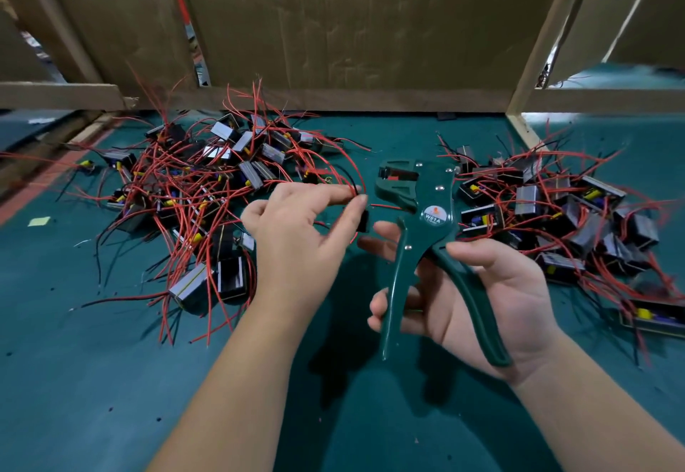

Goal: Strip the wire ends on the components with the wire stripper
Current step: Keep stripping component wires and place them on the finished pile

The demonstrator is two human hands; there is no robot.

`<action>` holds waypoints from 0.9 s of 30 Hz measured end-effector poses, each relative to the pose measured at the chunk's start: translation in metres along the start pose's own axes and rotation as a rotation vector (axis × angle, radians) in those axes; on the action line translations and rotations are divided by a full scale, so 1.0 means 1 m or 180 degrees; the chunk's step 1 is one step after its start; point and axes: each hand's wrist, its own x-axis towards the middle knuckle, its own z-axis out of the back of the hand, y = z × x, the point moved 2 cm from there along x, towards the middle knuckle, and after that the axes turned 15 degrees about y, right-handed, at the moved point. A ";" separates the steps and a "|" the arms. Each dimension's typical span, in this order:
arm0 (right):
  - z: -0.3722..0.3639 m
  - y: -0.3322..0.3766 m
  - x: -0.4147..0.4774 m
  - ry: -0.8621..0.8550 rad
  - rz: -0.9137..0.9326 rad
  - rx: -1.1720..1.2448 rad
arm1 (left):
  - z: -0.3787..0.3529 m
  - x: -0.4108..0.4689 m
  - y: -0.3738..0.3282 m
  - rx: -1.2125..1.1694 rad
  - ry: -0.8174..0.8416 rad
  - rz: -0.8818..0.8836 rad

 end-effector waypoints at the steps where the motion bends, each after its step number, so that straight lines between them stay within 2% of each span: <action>1: 0.000 -0.001 0.000 0.0001 -0.0035 -0.0005 | 0.000 0.000 0.000 -0.0027 -0.0076 0.0034; 6: -0.001 -0.005 0.002 -0.0067 -0.0167 -0.0082 | 0.007 -0.001 -0.001 0.0126 -0.0326 0.0084; 10: 0.001 -0.003 0.001 -0.0125 -0.0021 -0.0219 | 0.010 0.000 -0.001 0.0146 -0.0514 -0.0080; 12: 0.002 0.001 -0.001 -0.0049 0.0041 -0.0291 | 0.009 0.000 -0.001 -0.0644 -0.0418 -0.0204; 15: 0.005 0.008 -0.004 0.0081 0.0014 -0.0452 | 0.002 0.004 -0.003 -0.2316 -0.0146 0.0049; 17: 0.006 0.012 -0.006 0.0091 -0.0040 -0.0524 | -0.002 0.005 -0.004 -0.2727 0.0059 0.0182; 21: 0.008 0.014 -0.007 0.0142 -0.0068 -0.0437 | -0.003 0.005 -0.004 -0.2835 0.0400 0.0511; 24: 0.008 0.014 -0.008 0.0239 -0.0070 -0.0327 | -0.001 0.005 -0.004 -0.2742 0.0285 0.0628; 27: 0.006 0.011 -0.007 0.0295 0.0202 -0.0239 | 0.001 0.005 -0.004 -0.2646 0.0294 0.0651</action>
